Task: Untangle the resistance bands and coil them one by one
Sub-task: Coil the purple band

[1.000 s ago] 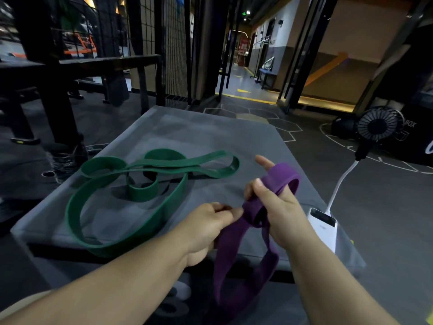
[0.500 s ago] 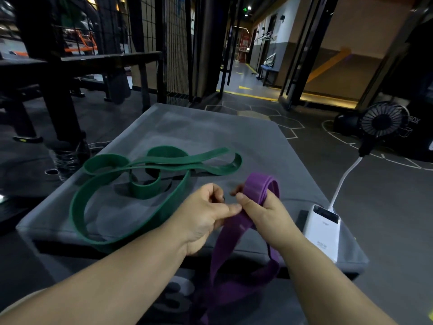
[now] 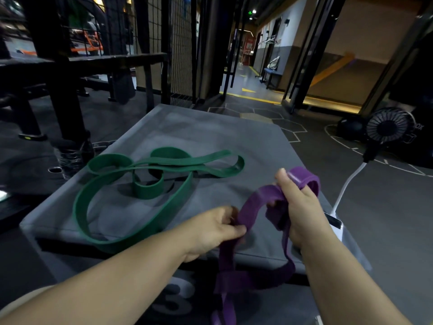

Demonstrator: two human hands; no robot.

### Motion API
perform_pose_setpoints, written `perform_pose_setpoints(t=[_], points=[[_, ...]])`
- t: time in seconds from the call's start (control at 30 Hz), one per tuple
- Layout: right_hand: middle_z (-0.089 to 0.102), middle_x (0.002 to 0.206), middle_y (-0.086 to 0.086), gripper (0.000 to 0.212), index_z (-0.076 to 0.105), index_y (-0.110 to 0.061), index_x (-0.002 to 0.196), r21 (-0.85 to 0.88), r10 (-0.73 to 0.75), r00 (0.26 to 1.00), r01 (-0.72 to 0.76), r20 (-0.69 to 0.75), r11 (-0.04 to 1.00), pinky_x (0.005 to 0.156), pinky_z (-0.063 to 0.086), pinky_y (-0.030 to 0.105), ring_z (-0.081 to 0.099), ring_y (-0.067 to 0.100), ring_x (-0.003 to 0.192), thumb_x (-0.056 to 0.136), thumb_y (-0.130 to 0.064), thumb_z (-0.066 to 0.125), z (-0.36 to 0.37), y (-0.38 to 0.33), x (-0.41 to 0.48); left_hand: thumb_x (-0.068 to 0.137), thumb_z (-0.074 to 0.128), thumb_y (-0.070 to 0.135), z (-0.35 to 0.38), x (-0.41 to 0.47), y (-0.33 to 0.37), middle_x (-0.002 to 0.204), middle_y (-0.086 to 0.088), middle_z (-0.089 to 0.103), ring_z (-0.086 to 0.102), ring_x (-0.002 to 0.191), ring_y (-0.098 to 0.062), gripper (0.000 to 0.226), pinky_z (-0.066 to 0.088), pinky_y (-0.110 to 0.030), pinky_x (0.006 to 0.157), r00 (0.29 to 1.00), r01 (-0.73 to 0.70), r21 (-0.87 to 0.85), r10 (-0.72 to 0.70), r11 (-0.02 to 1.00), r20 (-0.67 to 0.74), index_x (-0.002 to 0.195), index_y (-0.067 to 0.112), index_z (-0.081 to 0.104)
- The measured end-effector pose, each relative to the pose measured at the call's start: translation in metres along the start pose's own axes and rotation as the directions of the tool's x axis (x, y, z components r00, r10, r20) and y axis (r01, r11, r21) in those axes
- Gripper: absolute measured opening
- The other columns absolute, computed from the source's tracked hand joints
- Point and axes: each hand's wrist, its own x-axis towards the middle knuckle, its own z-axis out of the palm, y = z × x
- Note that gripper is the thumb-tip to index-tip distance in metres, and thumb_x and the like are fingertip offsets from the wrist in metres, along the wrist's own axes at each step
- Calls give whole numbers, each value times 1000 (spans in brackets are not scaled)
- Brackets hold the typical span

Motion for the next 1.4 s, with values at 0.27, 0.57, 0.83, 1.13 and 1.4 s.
perform_pose_setpoints(t=[0.27,0.57,0.83,1.13,1.4], points=[[68,65,-1,13,64,-12,79,-247,179,866,-67,467,967,63,51,20,65,11,63,76,-8,77,-7,7,-13,96,47,-2,-9,-8,33,71,0,59,53,60,-7,19,45,-16,59,930,-336,-322,259,885,-259,98,16,41],[65,73,17,48,69,-17,78,-203,277,729,-191,626,960,64,53,31,63,25,66,61,-60,83,-1,12,-20,73,66,10,-37,-22,46,99,1,58,58,91,-8,37,49,-24,87,927,-370,25,371,929,-59,106,18,51],[65,75,12,53,67,-7,90,-196,338,521,-309,784,931,58,50,26,63,18,59,77,-58,72,0,7,-25,89,65,10,-57,-23,54,88,9,74,68,87,-3,17,50,-16,83,914,-314,213,355,925,-195,88,25,73],[65,62,7,45,65,-8,99,-40,145,294,-337,945,941,61,38,37,59,19,51,92,-51,55,-5,7,-25,82,55,16,-59,-23,52,63,0,57,50,54,-9,13,44,-17,52,969,-245,-272,228,931,-94,91,10,61],[47,65,2,29,55,-7,99,226,-108,277,-442,955,868,64,34,35,45,19,53,96,-35,52,10,-3,-28,94,53,30,-19,-9,29,84,1,60,54,79,-11,13,45,-32,78,977,-210,143,213,967,-8,95,20,61]])
